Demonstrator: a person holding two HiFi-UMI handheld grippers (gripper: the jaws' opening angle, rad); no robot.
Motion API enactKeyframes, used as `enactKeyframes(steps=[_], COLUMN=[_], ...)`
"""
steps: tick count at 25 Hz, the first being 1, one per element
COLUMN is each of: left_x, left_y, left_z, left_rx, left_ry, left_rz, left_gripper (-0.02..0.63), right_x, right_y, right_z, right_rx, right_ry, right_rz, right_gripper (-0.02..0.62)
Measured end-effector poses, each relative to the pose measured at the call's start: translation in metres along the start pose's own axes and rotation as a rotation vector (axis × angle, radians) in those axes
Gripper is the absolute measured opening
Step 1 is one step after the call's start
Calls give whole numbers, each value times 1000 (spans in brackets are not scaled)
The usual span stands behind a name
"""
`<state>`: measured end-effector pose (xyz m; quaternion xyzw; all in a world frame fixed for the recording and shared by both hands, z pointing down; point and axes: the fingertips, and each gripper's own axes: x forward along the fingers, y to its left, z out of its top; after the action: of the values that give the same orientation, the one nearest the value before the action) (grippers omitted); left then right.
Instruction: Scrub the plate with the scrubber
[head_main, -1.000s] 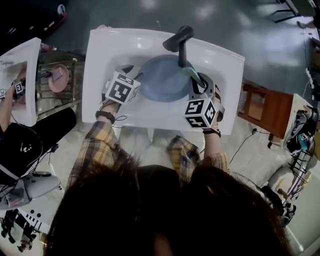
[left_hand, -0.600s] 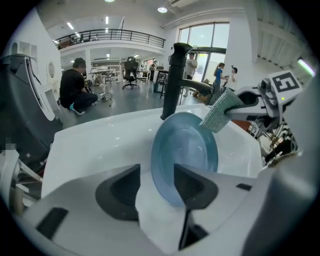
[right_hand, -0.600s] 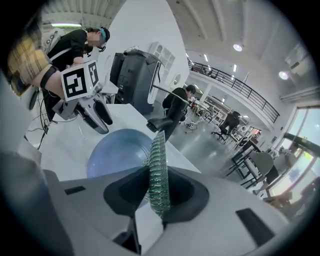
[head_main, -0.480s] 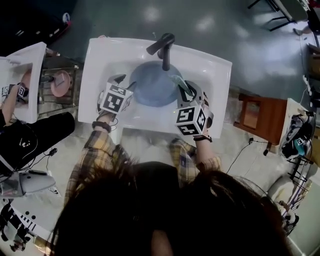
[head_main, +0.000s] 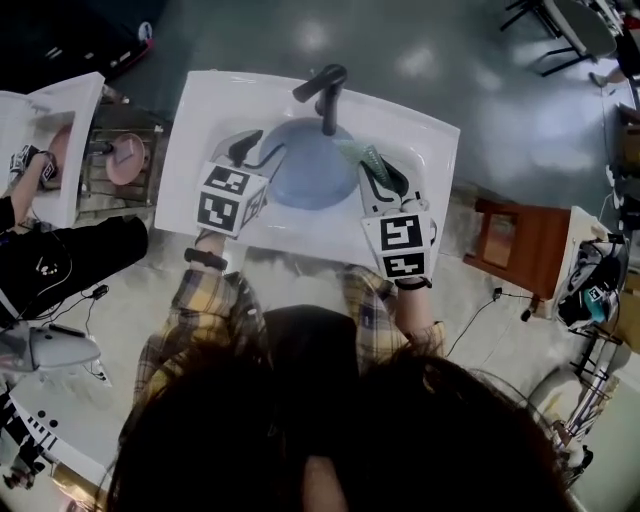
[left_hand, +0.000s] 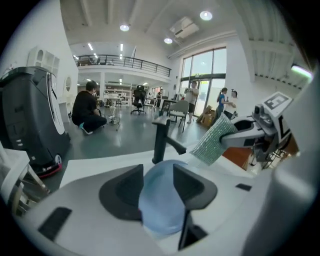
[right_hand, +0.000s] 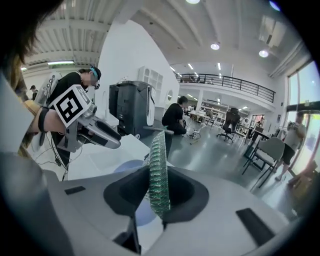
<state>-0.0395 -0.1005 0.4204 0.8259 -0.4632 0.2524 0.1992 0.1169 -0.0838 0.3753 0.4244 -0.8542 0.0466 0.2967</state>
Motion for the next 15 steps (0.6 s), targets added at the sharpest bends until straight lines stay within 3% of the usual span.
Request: enactKeyframes(steps=[8, 15], left_x=[-43, -60], left_y=[-24, -46], left_z=[77, 123], left_rx=[-42, -46], left_ry=[-219, -366], left_rz=[-52, -121], left_gripper=[115, 57], right_x=[-21, -25], right_y=[2, -5], right_z=[71, 112], right_rx=[-26, 74], right_ry=[-162, -279], right_rz=[32, 56], right_gripper=[104, 104])
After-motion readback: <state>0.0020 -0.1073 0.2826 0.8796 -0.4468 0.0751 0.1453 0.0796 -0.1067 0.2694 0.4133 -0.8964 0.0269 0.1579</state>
